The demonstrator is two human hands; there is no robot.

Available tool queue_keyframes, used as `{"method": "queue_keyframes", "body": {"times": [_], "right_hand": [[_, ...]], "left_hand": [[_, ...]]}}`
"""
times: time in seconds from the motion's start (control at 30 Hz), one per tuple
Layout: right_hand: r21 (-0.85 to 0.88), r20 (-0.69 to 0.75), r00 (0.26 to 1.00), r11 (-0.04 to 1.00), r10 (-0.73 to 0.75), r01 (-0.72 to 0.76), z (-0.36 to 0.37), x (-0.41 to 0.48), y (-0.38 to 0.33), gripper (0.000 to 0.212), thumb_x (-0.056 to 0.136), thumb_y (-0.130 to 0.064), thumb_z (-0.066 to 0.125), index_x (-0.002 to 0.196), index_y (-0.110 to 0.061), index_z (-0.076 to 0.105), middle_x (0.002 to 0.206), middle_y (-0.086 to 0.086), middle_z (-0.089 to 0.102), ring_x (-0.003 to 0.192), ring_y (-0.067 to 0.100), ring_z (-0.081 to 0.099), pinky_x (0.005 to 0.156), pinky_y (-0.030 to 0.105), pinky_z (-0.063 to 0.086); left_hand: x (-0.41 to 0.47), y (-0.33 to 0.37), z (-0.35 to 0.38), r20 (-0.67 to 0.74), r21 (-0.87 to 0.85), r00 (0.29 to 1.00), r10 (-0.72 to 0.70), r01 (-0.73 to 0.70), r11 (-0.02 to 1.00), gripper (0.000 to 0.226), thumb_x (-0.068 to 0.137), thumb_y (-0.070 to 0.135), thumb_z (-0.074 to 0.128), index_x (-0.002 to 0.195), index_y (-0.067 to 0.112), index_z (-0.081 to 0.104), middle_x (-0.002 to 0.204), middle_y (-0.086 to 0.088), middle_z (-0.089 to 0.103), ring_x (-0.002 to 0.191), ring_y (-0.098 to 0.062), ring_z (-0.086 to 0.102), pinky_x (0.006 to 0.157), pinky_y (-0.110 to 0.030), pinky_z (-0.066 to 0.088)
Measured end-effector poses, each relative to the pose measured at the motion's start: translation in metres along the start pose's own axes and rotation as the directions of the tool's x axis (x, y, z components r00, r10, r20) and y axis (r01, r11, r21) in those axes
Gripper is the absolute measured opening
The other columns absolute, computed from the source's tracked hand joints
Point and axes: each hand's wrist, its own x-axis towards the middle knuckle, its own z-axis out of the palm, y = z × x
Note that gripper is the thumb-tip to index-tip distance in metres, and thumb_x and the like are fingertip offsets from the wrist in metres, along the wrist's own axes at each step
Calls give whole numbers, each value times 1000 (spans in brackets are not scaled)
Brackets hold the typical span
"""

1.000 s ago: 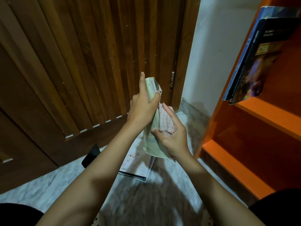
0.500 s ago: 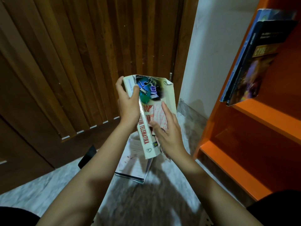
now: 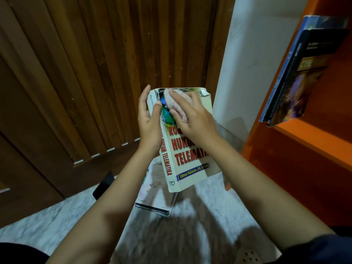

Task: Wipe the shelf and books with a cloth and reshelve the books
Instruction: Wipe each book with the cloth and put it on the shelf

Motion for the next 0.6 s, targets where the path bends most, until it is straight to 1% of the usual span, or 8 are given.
{"method": "queue_keyframes", "body": {"times": [0.07, 0.17, 0.23, 0.37, 0.43, 0.5, 0.57, 0.6], "right_hand": [[14, -11, 975, 975, 224, -224, 1, 0, 22, 47, 97, -39, 43, 143, -31, 36, 125, 4, 43, 93, 14, 55, 68, 32, 55], [244, -4, 850, 825, 527, -510, 7, -18, 38, 46, 96, -40, 44, 141, -35, 36, 122, -3, 42, 93, 13, 60, 67, 36, 59], [300, 13, 871, 829, 491, -471, 16, -30, 20, 44, 96, -37, 47, 140, -35, 39, 119, -2, 44, 90, 12, 61, 65, 32, 59], [306, 17, 987, 939, 160, -157, 28, -54, -4, 42, 94, -37, 50, 136, -35, 46, 115, -2, 51, 99, 14, 57, 74, 35, 53], [316, 55, 949, 896, 310, -311, 31, -64, 17, 41, 95, -41, 48, 135, -39, 44, 116, -4, 49, 98, 15, 59, 75, 39, 56], [288, 97, 816, 769, 570, -571, 33, -75, 40, 39, 95, -39, 47, 134, -39, 44, 122, -4, 49, 100, 16, 61, 78, 42, 56], [275, 112, 743, 698, 660, -661, 36, -84, 43, 40, 94, -35, 50, 134, -37, 46, 122, -5, 48, 100, 17, 62, 77, 43, 58], [318, 135, 753, 692, 644, -648, 37, -87, 37, 41, 94, -32, 51, 134, -36, 46, 118, -8, 48, 100, 16, 62, 75, 40, 59]], "left_hand": [[2, 3, -3, -34, -48, 998, -44, 43, 998, 43, 99, 9, 41, 138, 24, 33, 135, -17, 48, 109, -36, 60, 72, -29, 57], [2, 4, -4, -95, -53, 994, -50, 45, 998, 43, 99, 10, 42, 139, 24, 33, 131, -10, 52, 106, -31, 63, 69, -29, 59], [2, 1, 0, -133, -48, 990, -37, 31, 998, 42, 99, 10, 43, 138, 24, 34, 129, -6, 52, 108, -29, 62, 74, -32, 59], [-1, -6, 2, -205, 40, 979, 8, 0, 999, 43, 99, 12, 44, 139, 21, 35, 133, -3, 49, 113, -27, 59, 78, -31, 57], [-3, -8, -1, -230, 43, 973, -9, 19, 999, 43, 99, 13, 44, 140, 24, 34, 126, 4, 51, 110, -26, 61, 77, -34, 58], [-4, -10, -2, -261, 36, 965, -23, 34, 999, 44, 99, 13, 44, 140, 25, 34, 117, 13, 53, 107, -24, 63, 77, -36, 59], [-6, -12, -1, -295, 48, 955, -20, 36, 998, 44, 99, 12, 44, 140, 24, 34, 111, 19, 53, 103, -20, 64, 76, -34, 58], [-6, -13, 1, -308, 55, 951, -15, 34, 998, 44, 99, 12, 44, 140, 24, 34, 110, 20, 53, 102, -19, 65, 76, -34, 58]]}}
